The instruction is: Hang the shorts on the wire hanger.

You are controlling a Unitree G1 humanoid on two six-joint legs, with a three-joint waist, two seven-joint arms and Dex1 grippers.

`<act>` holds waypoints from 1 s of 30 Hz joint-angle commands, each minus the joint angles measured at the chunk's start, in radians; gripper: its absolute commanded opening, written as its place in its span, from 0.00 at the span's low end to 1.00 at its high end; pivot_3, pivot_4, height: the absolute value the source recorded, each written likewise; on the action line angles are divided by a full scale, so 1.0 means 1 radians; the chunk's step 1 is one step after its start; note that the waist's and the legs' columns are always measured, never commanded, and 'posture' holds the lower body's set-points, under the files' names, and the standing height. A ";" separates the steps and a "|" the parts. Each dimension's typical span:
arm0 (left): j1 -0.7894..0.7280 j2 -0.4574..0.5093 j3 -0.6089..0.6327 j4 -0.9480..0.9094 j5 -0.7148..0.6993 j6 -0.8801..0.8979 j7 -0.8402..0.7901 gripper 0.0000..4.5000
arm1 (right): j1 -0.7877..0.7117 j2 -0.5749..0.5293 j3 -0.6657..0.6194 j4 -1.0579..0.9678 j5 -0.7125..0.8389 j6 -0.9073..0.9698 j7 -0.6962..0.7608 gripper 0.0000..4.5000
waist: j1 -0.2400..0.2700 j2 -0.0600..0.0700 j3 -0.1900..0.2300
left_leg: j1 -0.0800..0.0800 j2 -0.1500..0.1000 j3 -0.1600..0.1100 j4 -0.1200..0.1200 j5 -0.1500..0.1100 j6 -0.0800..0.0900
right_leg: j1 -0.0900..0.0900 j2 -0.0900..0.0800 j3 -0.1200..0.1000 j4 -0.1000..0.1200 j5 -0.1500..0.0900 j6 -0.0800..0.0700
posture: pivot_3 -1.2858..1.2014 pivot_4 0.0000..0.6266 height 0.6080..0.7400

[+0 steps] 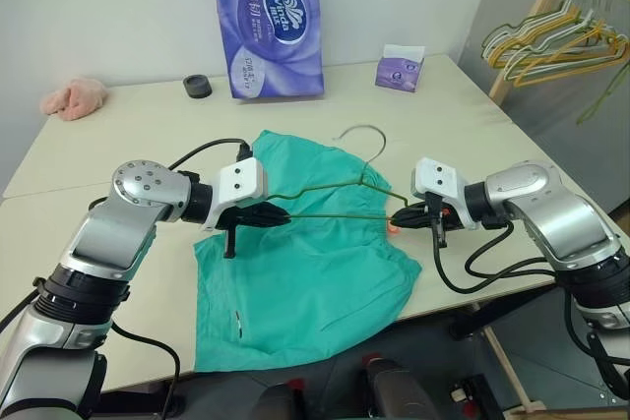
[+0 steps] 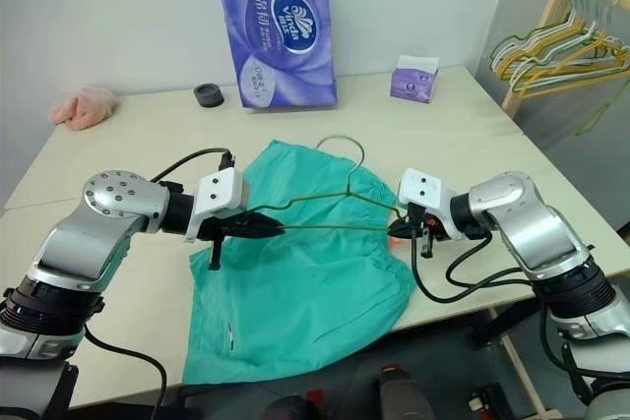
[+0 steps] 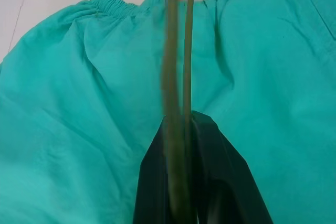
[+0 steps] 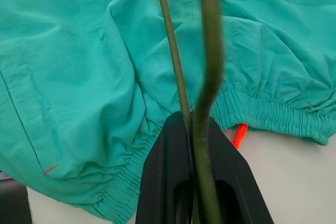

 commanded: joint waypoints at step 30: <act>0.052 -0.116 0.177 0.218 -0.083 -0.078 0.092 0.55 | 0.645 -0.035 -0.687 -0.318 0.352 0.537 -0.315 0.00 | 0.001 -0.001 0.000 | 0.000 -0.001 0.000 0.000 0.000 0.000 | 0.002 -0.001 0.000 -0.001 -0.001 0.002 | 0.40 0.19 1.00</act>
